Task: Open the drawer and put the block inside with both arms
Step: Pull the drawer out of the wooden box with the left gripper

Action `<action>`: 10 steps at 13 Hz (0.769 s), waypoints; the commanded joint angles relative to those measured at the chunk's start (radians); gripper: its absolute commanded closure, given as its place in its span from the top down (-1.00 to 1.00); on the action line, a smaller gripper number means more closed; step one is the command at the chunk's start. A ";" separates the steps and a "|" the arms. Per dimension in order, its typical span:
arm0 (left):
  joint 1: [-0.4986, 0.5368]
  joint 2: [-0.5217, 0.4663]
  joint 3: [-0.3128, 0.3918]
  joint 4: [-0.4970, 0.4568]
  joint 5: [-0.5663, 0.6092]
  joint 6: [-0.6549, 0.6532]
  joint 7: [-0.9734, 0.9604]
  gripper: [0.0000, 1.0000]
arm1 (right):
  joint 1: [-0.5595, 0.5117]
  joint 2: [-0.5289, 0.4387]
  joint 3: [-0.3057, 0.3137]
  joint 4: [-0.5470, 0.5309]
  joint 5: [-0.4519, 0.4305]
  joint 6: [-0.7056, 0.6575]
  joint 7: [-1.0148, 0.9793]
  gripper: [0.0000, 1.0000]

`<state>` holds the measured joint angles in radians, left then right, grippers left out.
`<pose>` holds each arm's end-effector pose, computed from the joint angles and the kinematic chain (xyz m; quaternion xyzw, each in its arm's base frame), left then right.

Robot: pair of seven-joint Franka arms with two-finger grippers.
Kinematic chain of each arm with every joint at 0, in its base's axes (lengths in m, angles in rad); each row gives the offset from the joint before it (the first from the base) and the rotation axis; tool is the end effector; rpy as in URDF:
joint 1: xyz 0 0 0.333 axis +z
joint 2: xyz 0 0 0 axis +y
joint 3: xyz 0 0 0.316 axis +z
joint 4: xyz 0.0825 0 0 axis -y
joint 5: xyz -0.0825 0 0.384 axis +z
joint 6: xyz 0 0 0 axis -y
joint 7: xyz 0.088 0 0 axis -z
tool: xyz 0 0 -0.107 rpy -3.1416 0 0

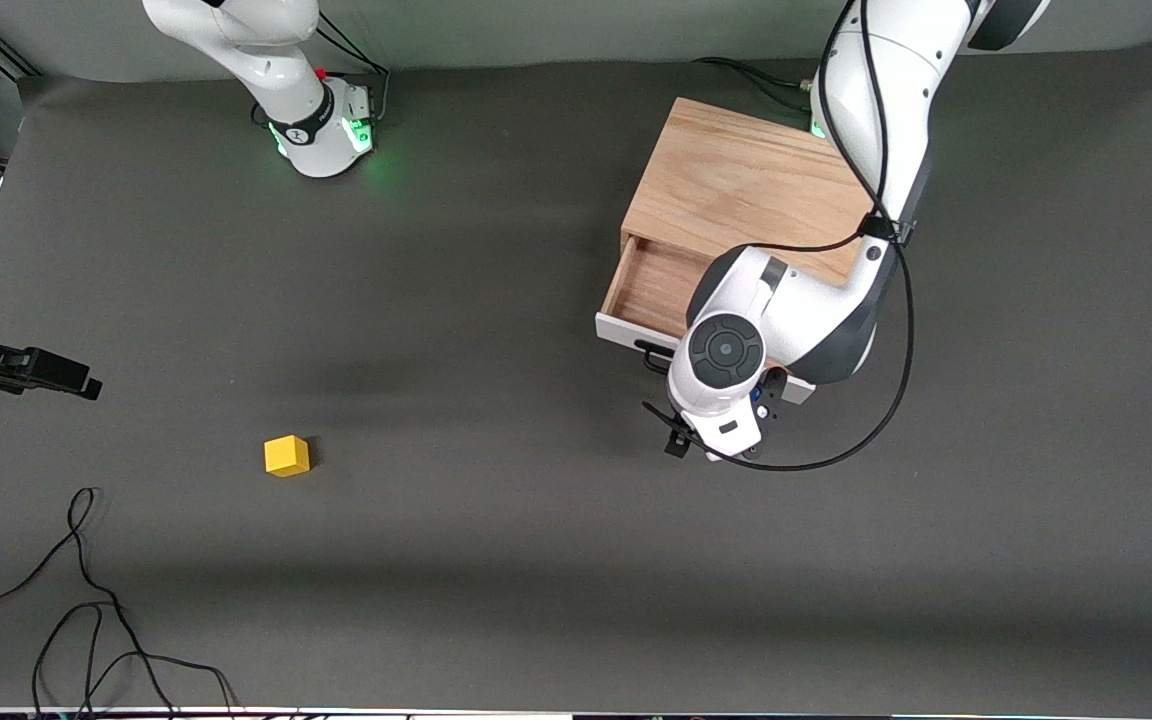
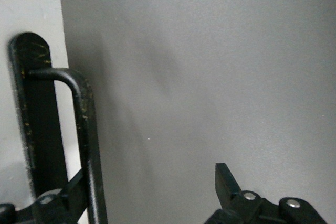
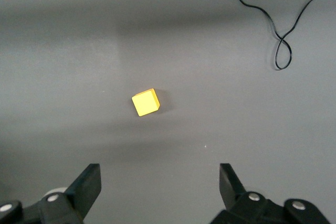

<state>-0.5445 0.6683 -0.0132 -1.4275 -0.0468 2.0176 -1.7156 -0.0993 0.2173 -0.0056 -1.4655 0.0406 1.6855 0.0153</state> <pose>0.6049 -0.3785 0.2954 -0.8294 -0.5567 0.0390 0.0250 0.6248 -0.0615 0.5562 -0.9979 0.0623 -0.0022 0.0195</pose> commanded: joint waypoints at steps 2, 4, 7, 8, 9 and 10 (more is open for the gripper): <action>-0.003 0.045 0.006 0.076 0.013 0.058 0.007 1.00 | -0.005 0.010 0.003 0.022 0.012 -0.003 -0.005 1.00; -0.005 0.066 0.006 0.105 0.013 0.058 0.005 1.00 | -0.005 0.010 0.003 0.024 0.013 -0.003 -0.005 1.00; -0.005 0.082 0.006 0.127 0.013 0.059 0.004 1.00 | -0.005 0.010 0.003 0.024 0.012 -0.003 -0.005 1.00; -0.005 0.085 0.006 0.127 0.018 0.059 0.004 1.00 | -0.005 0.010 0.003 0.024 0.013 -0.003 -0.005 1.00; -0.005 0.088 0.006 0.127 0.028 0.059 0.001 1.00 | -0.005 0.010 0.003 0.022 0.012 -0.003 -0.005 1.00; -0.005 0.094 0.006 0.127 0.033 0.072 0.001 1.00 | -0.005 0.010 0.003 0.024 0.013 -0.003 -0.005 1.00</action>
<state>-0.5445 0.7105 -0.0129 -1.3563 -0.0396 2.0342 -1.7064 -0.0993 0.2173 -0.0056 -1.4654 0.0406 1.6855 0.0153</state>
